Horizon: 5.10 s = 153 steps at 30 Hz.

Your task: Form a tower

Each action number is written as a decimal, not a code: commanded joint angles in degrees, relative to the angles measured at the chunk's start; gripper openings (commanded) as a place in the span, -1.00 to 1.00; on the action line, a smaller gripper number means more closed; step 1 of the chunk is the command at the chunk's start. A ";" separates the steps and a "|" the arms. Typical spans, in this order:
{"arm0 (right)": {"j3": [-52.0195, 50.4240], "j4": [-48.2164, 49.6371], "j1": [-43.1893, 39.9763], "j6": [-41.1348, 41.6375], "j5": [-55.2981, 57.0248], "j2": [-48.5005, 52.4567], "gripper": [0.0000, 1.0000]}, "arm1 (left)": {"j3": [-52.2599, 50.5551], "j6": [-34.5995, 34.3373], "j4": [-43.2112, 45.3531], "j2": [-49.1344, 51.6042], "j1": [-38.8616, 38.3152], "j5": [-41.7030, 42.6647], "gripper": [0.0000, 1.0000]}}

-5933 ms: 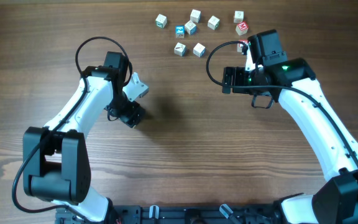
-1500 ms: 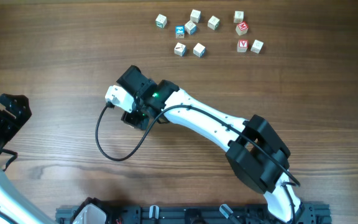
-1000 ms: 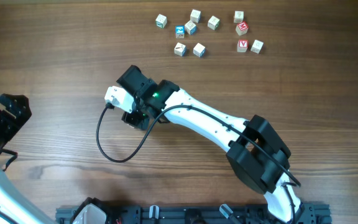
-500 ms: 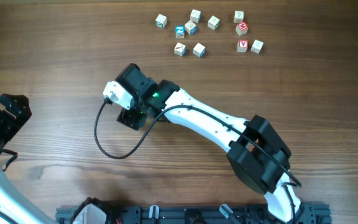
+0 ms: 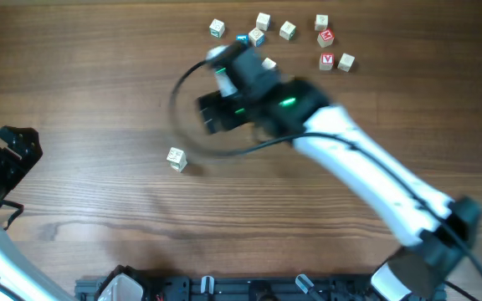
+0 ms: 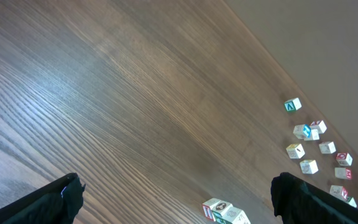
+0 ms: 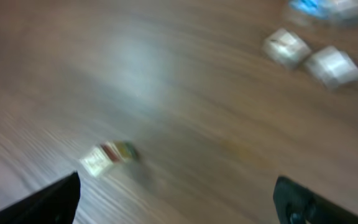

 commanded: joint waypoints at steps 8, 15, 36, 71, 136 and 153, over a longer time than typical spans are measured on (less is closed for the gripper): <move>0.74 -15.76 -18.69 7.23 -0.09 -10.03 1.00 | 0.55 -1.44 1.55 0.24 0.09 4.07 1.00; 0.57 -18.91 -27.96 1.62 -4.55 -11.08 0.99 | 0.57 8.07 -2.40 0.33 -11.43 7.72 0.99; -4.13 -17.16 -35.34 -4.50 -7.26 -10.64 1.00 | 0.57 22.64 7.34 25.92 -61.35 -28.15 1.00; -5.66 -14.38 -35.34 -4.50 -7.23 -10.62 1.00 | -12.00 19.21 13.00 32.02 -61.35 -27.06 1.00; -5.66 -14.19 -35.34 -4.55 -7.21 -10.62 0.99 | -12.00 19.61 13.51 37.07 -61.35 -28.74 -0.38; -5.66 -13.97 -35.34 -4.55 -7.21 -10.62 0.99 | -11.98 19.58 13.73 36.98 -61.37 -28.72 1.00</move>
